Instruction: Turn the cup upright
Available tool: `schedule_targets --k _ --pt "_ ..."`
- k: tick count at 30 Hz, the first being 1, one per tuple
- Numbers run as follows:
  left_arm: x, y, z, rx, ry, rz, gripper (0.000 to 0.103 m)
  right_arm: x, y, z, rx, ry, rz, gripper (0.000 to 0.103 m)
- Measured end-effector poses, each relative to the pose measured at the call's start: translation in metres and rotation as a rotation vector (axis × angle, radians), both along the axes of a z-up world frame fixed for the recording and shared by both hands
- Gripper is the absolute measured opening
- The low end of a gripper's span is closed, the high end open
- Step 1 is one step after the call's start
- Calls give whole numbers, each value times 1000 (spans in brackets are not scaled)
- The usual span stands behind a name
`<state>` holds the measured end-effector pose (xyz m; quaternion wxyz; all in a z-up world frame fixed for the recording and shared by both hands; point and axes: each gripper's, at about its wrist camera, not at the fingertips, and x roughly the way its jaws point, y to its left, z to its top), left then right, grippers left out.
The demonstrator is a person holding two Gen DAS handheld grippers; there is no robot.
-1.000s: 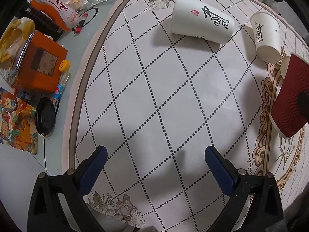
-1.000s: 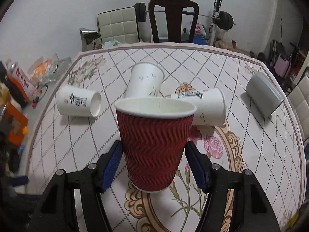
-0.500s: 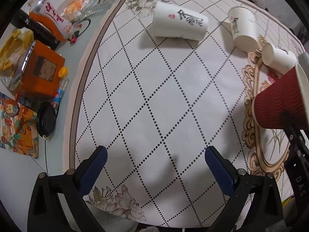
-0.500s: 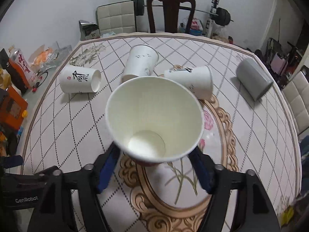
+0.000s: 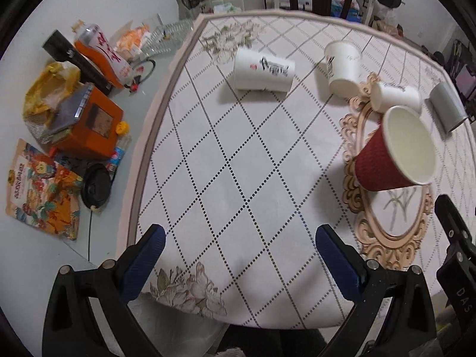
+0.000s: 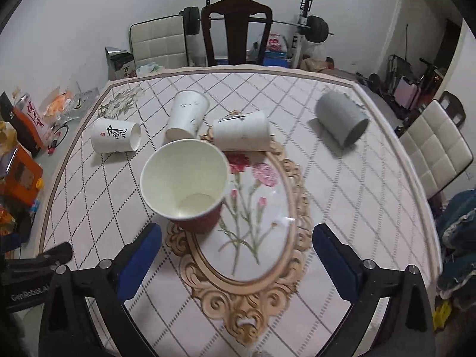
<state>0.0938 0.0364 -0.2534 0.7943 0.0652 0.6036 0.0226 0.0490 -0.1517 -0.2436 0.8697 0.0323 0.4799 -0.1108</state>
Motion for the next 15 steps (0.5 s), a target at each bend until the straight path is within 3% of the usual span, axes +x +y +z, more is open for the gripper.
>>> schedule_targets --k 5,15 --pt "-26 -6 42 -19 -69 1 103 -28 -9 38 -13 -10 -6 103" --pt "-97 -25 140 -70 -208 -18 103 -100 -20 147 -22 -81 14 103"
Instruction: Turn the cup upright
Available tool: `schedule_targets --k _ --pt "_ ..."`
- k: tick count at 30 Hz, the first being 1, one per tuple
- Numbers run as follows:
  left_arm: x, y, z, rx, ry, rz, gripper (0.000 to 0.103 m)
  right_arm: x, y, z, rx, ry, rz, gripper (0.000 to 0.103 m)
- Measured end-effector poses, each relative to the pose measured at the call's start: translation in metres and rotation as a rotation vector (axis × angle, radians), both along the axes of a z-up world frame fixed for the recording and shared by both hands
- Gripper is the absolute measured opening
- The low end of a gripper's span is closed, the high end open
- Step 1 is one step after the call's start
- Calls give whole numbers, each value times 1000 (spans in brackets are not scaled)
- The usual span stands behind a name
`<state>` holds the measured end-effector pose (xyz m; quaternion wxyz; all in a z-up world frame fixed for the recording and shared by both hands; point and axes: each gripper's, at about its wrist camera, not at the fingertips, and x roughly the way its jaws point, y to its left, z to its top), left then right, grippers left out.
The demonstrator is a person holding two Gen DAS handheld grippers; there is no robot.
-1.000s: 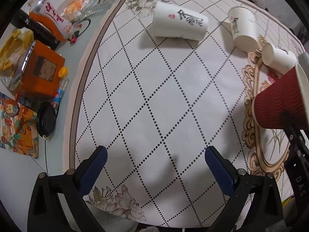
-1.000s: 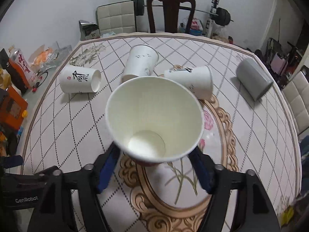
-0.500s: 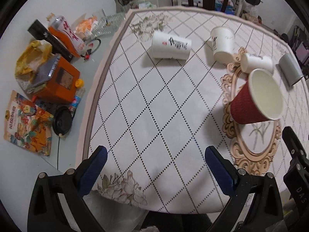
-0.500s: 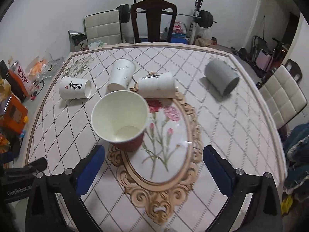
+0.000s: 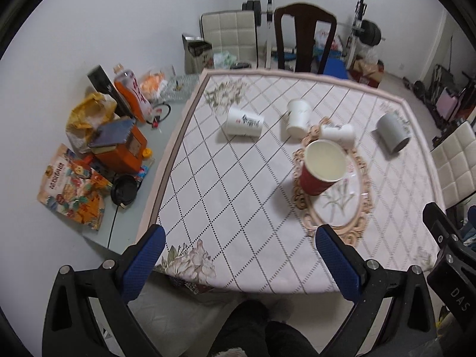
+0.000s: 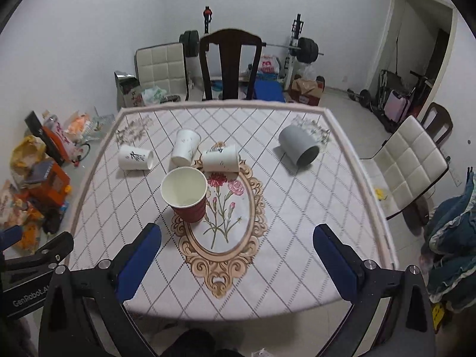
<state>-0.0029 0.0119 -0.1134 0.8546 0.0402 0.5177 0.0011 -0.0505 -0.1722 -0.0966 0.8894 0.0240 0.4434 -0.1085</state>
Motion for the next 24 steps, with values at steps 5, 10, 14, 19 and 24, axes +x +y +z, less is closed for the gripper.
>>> schedule_targets --k 5,10,14,19,24 --pt "-27 -2 40 -11 -64 5 103 -33 -6 46 -9 -19 22 103" --pt "-45 -2 64 -17 -94 0 103 -54 -8 80 -4 -43 36 103" --pt "-52 -1 75 -31 -110 -11 103 -64 -8 99 -6 -55 30 103" --pt "-54 0 85 -35 -122 -20 103 -66 -4 112 -2 -54 21 103" --pt "-53 2 89 -38 -133 -26 103 -65 -2 117 -6 -60 11 103"
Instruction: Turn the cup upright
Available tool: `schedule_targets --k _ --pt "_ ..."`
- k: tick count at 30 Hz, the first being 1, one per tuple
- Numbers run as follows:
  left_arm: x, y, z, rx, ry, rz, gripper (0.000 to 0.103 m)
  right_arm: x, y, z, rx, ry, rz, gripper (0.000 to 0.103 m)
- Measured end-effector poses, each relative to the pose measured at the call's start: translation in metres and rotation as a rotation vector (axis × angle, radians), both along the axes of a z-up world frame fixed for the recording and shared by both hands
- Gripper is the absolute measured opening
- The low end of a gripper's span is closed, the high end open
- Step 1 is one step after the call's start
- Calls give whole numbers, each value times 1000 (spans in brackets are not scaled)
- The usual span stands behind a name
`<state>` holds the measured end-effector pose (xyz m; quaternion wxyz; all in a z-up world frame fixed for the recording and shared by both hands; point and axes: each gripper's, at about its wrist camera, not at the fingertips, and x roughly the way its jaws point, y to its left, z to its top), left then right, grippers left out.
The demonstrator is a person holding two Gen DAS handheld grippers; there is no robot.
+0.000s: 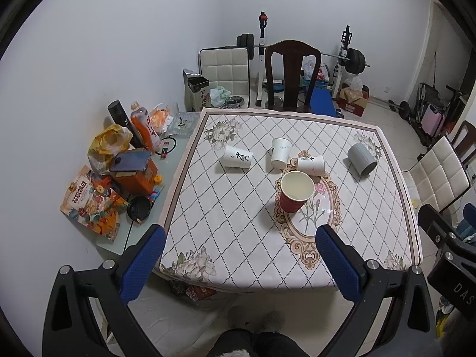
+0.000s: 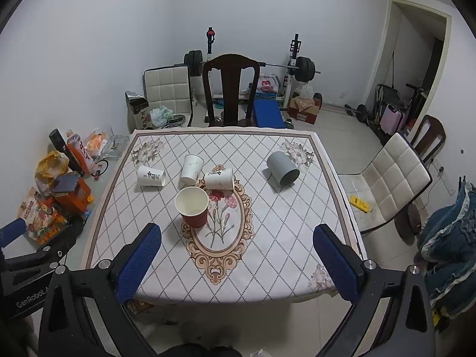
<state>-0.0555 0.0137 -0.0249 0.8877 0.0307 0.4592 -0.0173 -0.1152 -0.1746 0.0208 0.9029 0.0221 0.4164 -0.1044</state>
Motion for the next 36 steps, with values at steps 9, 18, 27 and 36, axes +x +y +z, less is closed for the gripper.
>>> schedule_targets --k 9,18,27,36 --pt "0 -1 1 7 -23 -3 103 2 -1 -1 2 2 -9 103" --pt "2 0 1 21 -29 17 103 8 -1 -6 -1 21 0 103" --pt "5 0 2 23 -28 26 103 11 -1 -11 -1 32 2 103" --pt "6 -1 2 24 -27 27 103 11 -1 -18 8 48 -2 103"
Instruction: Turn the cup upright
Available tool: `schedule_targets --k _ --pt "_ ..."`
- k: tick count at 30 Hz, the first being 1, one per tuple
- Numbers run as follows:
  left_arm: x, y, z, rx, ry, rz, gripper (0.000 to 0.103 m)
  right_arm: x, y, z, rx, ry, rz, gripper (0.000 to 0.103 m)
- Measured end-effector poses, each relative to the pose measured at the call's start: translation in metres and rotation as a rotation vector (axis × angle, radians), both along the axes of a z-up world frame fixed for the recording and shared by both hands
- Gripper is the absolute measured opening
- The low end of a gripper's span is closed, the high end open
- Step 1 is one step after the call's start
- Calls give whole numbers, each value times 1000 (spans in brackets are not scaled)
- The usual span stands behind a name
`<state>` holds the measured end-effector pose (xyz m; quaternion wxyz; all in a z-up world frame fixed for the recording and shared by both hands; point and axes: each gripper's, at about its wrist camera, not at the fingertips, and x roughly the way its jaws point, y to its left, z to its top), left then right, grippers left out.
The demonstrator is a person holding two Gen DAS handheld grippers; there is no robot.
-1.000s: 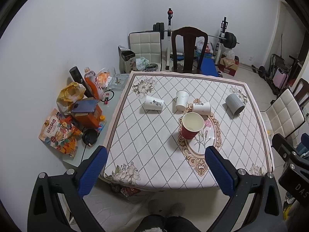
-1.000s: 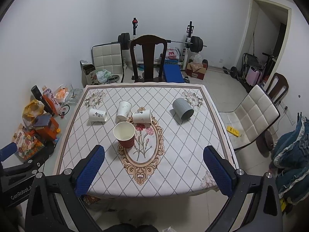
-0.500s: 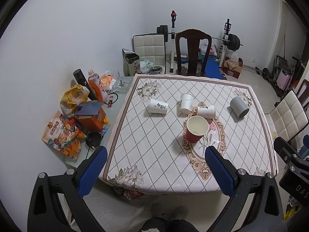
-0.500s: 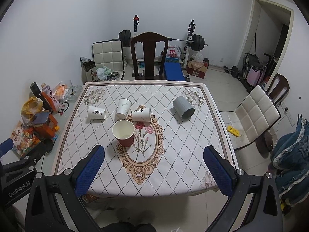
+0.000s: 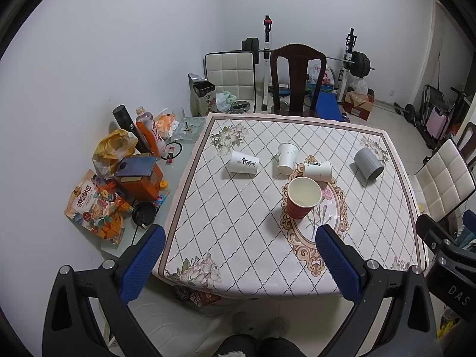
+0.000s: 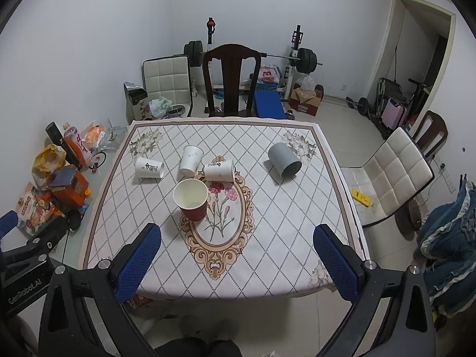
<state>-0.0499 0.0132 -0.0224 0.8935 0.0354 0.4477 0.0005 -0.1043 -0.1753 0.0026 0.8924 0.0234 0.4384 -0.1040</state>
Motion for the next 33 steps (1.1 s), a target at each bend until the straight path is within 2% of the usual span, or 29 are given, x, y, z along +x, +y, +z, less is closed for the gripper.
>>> schedule_targets --k 33 --pt "-10 3 -6 3 5 -6 103 -1 1 -6 5 15 -1 103"
